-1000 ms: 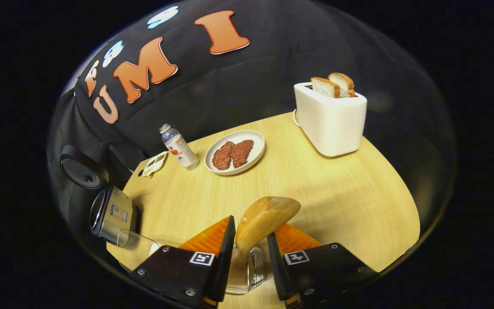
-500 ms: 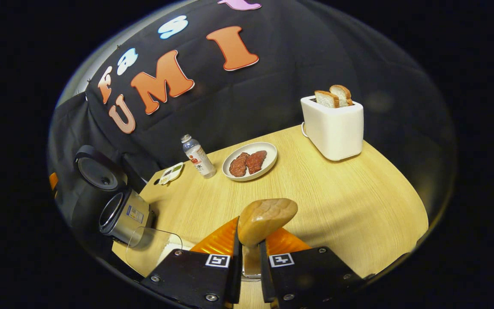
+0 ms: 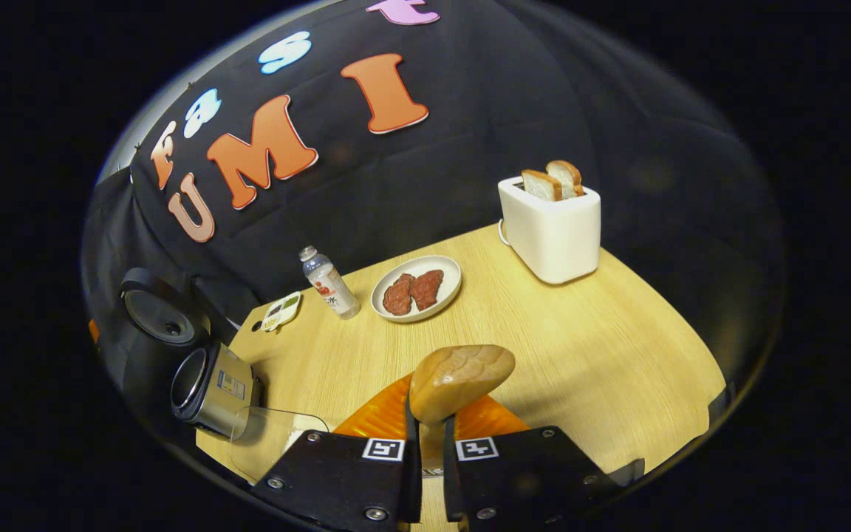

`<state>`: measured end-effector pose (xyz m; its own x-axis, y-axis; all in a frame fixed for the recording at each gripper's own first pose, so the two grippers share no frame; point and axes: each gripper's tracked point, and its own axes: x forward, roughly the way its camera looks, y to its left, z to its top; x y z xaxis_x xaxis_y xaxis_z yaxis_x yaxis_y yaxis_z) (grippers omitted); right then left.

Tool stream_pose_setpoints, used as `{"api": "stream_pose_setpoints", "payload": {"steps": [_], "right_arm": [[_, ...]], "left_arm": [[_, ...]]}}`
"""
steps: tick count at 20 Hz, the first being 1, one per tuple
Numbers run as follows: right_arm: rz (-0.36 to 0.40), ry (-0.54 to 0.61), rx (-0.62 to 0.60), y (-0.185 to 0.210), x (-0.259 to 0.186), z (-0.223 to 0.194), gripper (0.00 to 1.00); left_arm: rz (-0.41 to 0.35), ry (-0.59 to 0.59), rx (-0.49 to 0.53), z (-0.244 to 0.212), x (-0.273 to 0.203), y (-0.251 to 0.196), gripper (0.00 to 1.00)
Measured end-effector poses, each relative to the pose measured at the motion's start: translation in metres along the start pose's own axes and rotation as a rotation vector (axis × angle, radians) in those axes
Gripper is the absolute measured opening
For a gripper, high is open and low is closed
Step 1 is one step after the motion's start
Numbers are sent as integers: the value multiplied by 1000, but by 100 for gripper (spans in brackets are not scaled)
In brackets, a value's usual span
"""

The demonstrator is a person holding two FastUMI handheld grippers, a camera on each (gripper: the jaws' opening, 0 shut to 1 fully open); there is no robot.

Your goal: Close the left gripper, press the button to open the rice cooker; take a wooden spoon from the chopstick holder with the right hand, scoop a spoonful of rice and pour it into the rice cooker, then put the wooden spoon back into the chopstick holder.

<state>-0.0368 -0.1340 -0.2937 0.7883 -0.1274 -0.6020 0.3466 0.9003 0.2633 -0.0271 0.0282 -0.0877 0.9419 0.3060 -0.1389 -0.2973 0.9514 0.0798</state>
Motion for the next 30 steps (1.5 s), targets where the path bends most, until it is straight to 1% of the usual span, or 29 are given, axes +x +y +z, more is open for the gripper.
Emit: {"api": "stream_pose_setpoints", "payload": {"steps": [1, 3, 5, 7, 8, 9, 10, 11, 12, 13, 14, 15, 16, 18, 21, 25, 27, 30], "right_arm": [[-4, -17, -12, 4, -5, 7, 11], [-6, -63, -42, 15, -17, 25, 11], [9, -105, -67, 32, -30, 42, 11], [47, -133, -79, 54, -43, 54, 11], [74, -137, -85, 67, -50, 56, 11], [104, -137, -87, 82, -54, 58, 11], [129, -134, -89, 94, -57, 57, 11], [155, -129, -91, 106, -60, 54, 11], [181, -116, -104, 118, -62, 48, 11], [196, -109, -116, 127, -63, 44, 11], [212, -101, -128, 136, -64, 38, 11], [231, -88, -145, 146, -64, 30, 11], [243, -76, -158, 155, -63, 23, 11], [255, -53, -178, 165, -62, 7, 11], [247, -38, -210, 172, -54, -10, 11], [187, -17, -292, 167, -38, -31, 11], [149, -12, -350, 164, -32, -42, 11], [89, -28, -479, 164, -24, -56, 11]], "left_arm": [[4, 0, -1, 1, 3, 5, 97], [10, 1, -4, 0, 8, 17, 100], [12, 4, -11, -1, 11, 26, 100], [12, 7, -16, -3, 14, 33, 96], [14, 9, -18, -5, 15, 38, 100], [15, 10, -24, -6, 16, 41, 100], [14, 12, -28, -6, 17, 43, 100], [17, 12, -33, -7, 16, 47, 97], [13, 15, -35, -7, 16, 49, 97], [17, 17, -35, -10, 15, 52, 100], [16, 17, -35, -11, 14, 56, 97], [21, 18, -36, -12, 14, 60, 97], [21, 21, -38, -13, 14, 63, 100], [26, 29, -42, -17, 12, 70, 100], [27, 38, -44, -22, 10, 79, 100], [28, 45, -46, -28, 7, 92, 100], [29, 57, -48, -34, 7, 98, 100], [39, 65, -44, -38, 8, 109, 100]]}}
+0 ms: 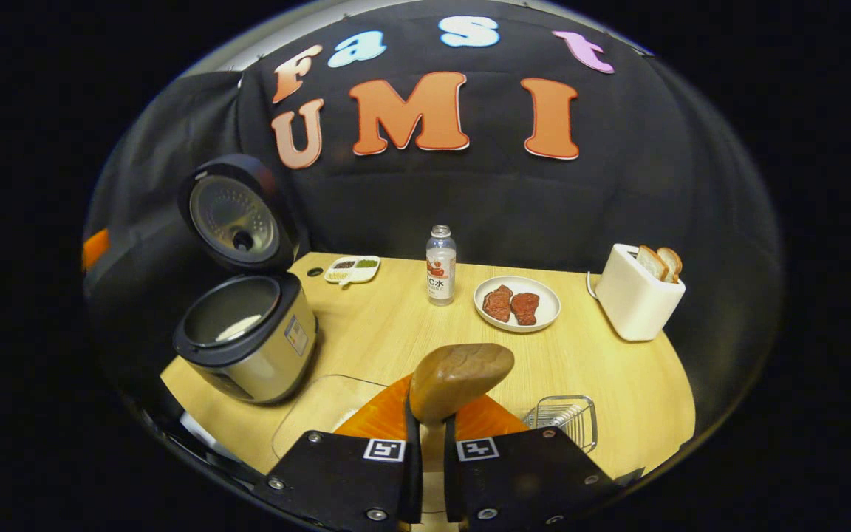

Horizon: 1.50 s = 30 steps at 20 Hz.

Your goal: Close the left gripper, press the button to open the rice cooker; take a wooden spoon from the chopstick holder with the right hand, scoop a spoonful of rice and pour it into the rice cooker, then put the wooden spoon back into the chopstick holder.

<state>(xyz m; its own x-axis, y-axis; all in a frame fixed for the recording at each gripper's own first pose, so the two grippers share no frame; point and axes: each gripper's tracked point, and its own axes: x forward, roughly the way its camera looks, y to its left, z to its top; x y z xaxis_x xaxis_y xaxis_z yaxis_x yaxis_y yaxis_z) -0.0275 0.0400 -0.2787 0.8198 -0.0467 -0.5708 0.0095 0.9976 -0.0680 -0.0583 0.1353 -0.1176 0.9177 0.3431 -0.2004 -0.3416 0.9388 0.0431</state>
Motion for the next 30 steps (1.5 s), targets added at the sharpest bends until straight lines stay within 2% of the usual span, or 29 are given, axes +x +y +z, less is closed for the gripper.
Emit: {"api": "stream_pose_setpoints", "payload": {"steps": [2, 8, 13, 14, 15, 16, 17, 18, 22, 27, 28, 30], "right_arm": [[-59, 0, -103, -2, 5, -9, 11], [-110, 17, -322, 14, 18, -39, 12], [-112, 8, -404, 31, 24, -59, 11], [-116, 0, -411, 35, 24, -60, 11], [-121, -8, -415, 39, 25, -58, 11], [-117, -11, -416, 42, 26, -59, 11], [-107, -5, -411, 46, 28, -62, 11], [-106, -3, -400, 48, 30, -63, 11], [-91, 14, -273, 61, 36, -53, 11], [-27, 41, -77, 89, 39, -44, 11], [-17, 50, -26, 91, 40, -44, 11], [9, 85, 130, 97, 42, -45, 11]], "left_arm": [[0, 6, 6, -1, 0, 3, 100], [-12, 17, 29, -4, 7, 5, 100], [-15, 28, 44, -6, 11, 9, 100], [-13, 26, 50, -6, 11, 10, 97], [-9, 23, 55, -4, 15, 8, 100], [-10, 24, 59, -3, 14, 9, 96], [-18, 33, 68, -7, 15, 7, 100], [-19, 36, 75, -8, 15, 8, 96], [-24, 40, 83, -10, 20, 17, 99], [-27, 74, 75, -21, 28, 28, 96], [-27, 81, 71, -22, 28, 30, 100], [-27, 83, 65, -22, 28, 34, 96]]}}
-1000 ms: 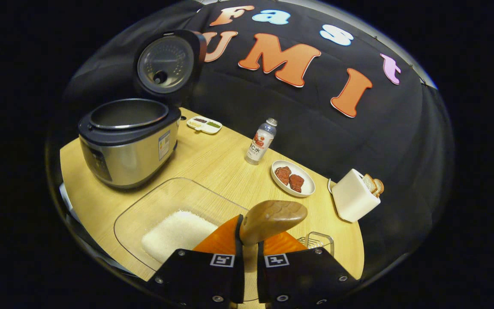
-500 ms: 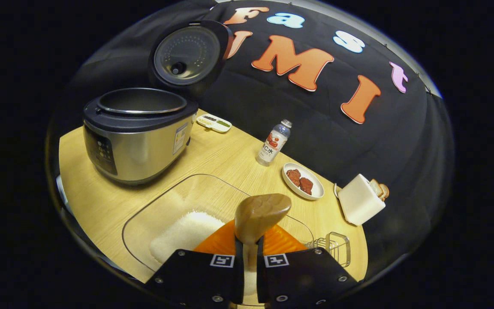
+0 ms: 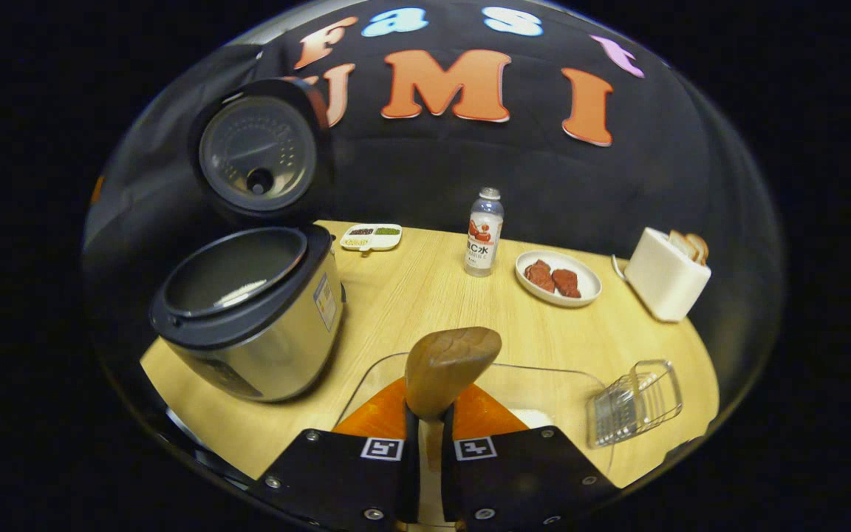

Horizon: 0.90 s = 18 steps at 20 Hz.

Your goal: Close the left gripper, press the button to open the rice cooker; take a wooden spoon from the chopstick holder with the right hand, scoop a spoonful of rice and pour it into the rice cooker, then put the wooden spoon back into the chopstick holder.

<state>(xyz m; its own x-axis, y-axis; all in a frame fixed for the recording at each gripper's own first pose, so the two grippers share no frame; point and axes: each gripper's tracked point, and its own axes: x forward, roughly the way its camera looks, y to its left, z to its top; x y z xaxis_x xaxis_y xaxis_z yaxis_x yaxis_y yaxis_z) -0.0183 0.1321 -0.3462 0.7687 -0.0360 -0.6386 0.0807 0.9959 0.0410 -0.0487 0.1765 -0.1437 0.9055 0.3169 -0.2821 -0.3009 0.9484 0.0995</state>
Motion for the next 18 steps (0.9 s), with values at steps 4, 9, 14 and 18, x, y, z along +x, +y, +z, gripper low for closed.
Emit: {"api": "stream_pose_setpoints", "payload": {"steps": [4, 9, 14, 18], "right_arm": [[37, 34, 204, -6, 3, 1, 11], [74, 75, 360, -13, 5, -2, 11], [154, 136, 561, -23, 10, -7, 11], [184, 144, 621, -23, 12, -7, 11]], "left_arm": [[-3, 2, 7, -3, -2, 7, 100], [-8, 15, 3, -3, -1, 5, 97], [-13, 9, 21, -1, -8, 1, 100], [-9, 10, 30, 0, -13, -1, 97]]}}
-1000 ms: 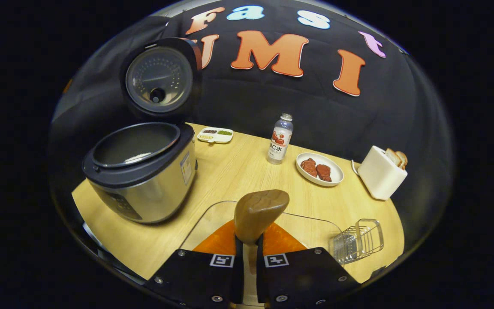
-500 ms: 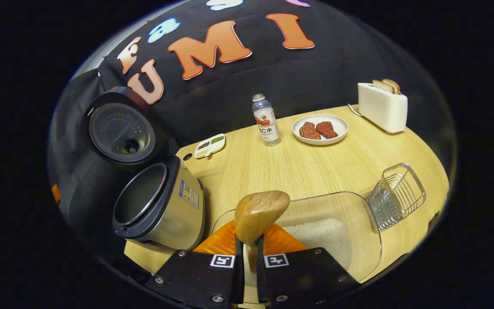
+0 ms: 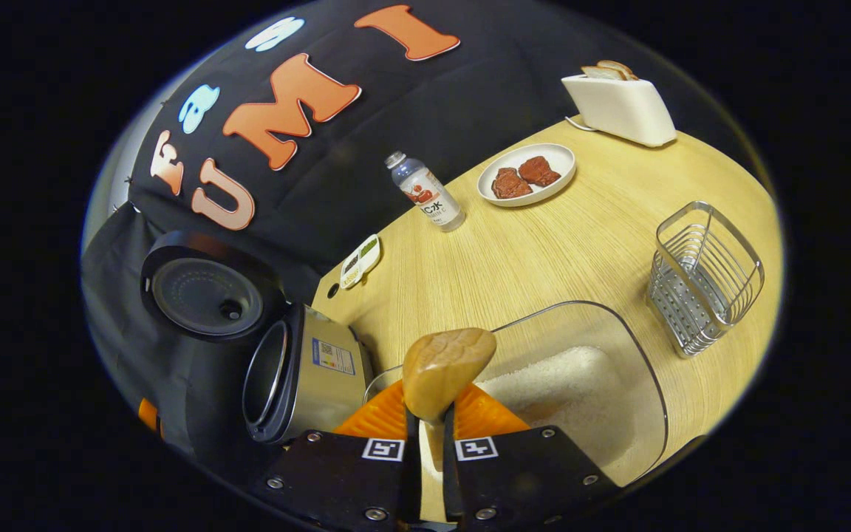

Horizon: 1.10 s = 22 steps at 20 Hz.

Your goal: Close the left gripper, press the button to open the rice cooker; take a wooden spoon from the chopstick holder with the right hand, scoop a spoonful of rice and pour it into the rice cooker, then put the wooden spoon back into the chopstick holder.

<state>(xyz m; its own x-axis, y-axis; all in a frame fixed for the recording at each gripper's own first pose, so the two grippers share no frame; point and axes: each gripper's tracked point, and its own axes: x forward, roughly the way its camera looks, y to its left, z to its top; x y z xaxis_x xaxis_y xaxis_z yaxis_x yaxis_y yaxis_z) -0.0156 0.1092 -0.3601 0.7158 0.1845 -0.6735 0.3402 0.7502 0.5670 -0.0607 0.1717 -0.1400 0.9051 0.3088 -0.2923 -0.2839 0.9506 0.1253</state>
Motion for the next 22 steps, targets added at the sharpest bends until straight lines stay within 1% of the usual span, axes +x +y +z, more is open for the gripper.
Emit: {"api": "stream_pose_setpoints", "payload": {"steps": [1, 2, 5, 7, 8, 11, 12, 14, 16, 19, 20, 22], "right_arm": [[14, 3, 8, 0, -2, 1, 11], [35, 5, 22, 0, -2, 3, 11], [83, 16, 74, -4, -7, 7, 11], [117, 2, 97, -3, -9, 13, 11], [138, -2, 102, -2, -11, 15, 11], [191, -5, 118, -6, -20, 22, 11], [203, -9, 123, -8, -25, 25, 11], [217, -18, 136, -17, -35, 33, 11], [231, -29, 163, -25, -46, 43, 11], [265, -56, 211, -29, -58, 65, 11], [277, -63, 226, -30, -62, 72, 11], [308, -74, 274, -28, -69, 84, 11]], "left_arm": [[1, -2, 1, 1, -1, -1, 100], [4, -4, 3, 3, -1, 0, 96], [13, -3, 2, 5, -1, -5, 97], [0, 17, -8, 2, -2, -15, 97], [-4, 23, -6, 2, -4, -20, 100], [-17, 9, 5, 10, -5, -30, 100], [-19, 0, 10, 14, -5, -34, 96], [-24, -9, 12, 19, -6, -41, 96], [-29, -11, 1, 21, -4, -49, 100], [-35, -16, -19, 22, -5, -58, 99], [-35, -19, -27, 21, -12, -53, 98], [-33, -20, -39, 23, -11, -55, 96]]}}
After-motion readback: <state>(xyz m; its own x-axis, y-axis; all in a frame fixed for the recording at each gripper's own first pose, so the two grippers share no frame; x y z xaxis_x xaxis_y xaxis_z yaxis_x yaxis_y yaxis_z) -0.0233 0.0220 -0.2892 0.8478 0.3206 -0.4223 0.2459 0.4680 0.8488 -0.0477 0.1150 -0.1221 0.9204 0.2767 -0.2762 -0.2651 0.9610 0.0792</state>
